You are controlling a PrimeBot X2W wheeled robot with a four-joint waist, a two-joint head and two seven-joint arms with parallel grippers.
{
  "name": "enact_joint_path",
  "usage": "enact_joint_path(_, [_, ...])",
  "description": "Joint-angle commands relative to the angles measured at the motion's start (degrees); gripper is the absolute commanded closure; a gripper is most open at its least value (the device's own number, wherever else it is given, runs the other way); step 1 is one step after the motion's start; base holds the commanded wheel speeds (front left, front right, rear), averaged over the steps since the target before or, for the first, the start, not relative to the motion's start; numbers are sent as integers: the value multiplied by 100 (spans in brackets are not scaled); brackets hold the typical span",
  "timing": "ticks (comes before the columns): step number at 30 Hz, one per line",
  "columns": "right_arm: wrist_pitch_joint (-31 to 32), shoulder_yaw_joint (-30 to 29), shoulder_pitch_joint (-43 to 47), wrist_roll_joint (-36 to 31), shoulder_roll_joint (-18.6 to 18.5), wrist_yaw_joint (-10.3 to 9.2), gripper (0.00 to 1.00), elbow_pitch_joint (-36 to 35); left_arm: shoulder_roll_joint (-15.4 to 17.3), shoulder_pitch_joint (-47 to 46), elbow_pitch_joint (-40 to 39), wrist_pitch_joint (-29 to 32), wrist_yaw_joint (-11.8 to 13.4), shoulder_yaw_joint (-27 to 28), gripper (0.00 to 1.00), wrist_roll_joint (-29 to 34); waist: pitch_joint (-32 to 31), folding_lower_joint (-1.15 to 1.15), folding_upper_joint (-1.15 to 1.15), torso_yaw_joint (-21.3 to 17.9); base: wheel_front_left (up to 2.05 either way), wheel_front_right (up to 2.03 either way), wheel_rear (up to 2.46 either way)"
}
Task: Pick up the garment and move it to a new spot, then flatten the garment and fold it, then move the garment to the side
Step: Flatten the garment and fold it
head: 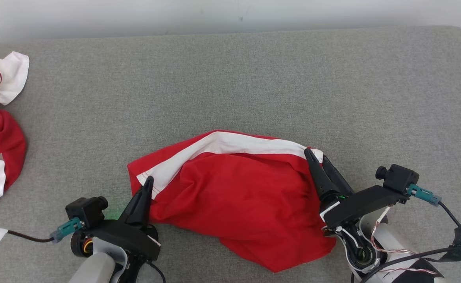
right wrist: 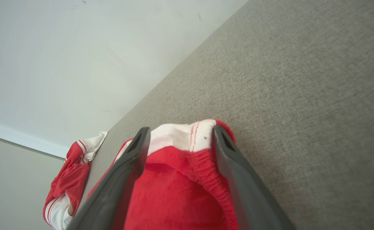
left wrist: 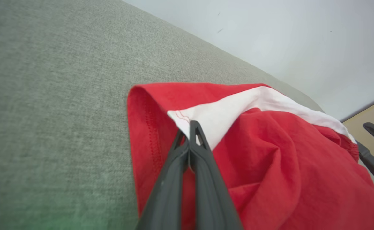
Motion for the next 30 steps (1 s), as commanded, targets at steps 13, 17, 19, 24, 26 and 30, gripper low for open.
enact_joint_path(13, [222, 96, 6, 629, -128, 0, 0, -146, 0, 117, -149, 1, -10, 200, 100, 157, -12, 0, 0, 24, 0, 0, 0])
enact_joint_path(17, [267, 36, 19, 814, -162, 0, 0, -92, -26, 131, -159, 1, -10, 214, 100, 216, 1, 0, 0, 30, 0, 0, 0])
enact_joint_path(19, [274, 20, 2, 876, -154, 0, 0, -86, -33, 129, -160, 1, -10, 217, 100, 225, 3, 0, 0, 35, 0, 0, 0])
enact_joint_path(24, [342, -5, -89, 1052, -111, 0, 19, -5, -62, 128, -161, 1, -10, 190, 100, 245, 27, 0, 0, 93, 0, 0, 0])
enact_joint_path(26, [347, 4, -114, 1089, -118, 0, 43, 28, -60, 137, -164, 1, -10, 184, 100, 240, 35, 0, 0, 119, 0, 0, 0])
enact_joint_path(30, [383, 24, -184, 1140, -137, 0, 60, 94, -39, 133, -175, 1, -9, 169, 100, 232, 51, 0, 0, 157, 0, 0, 0])
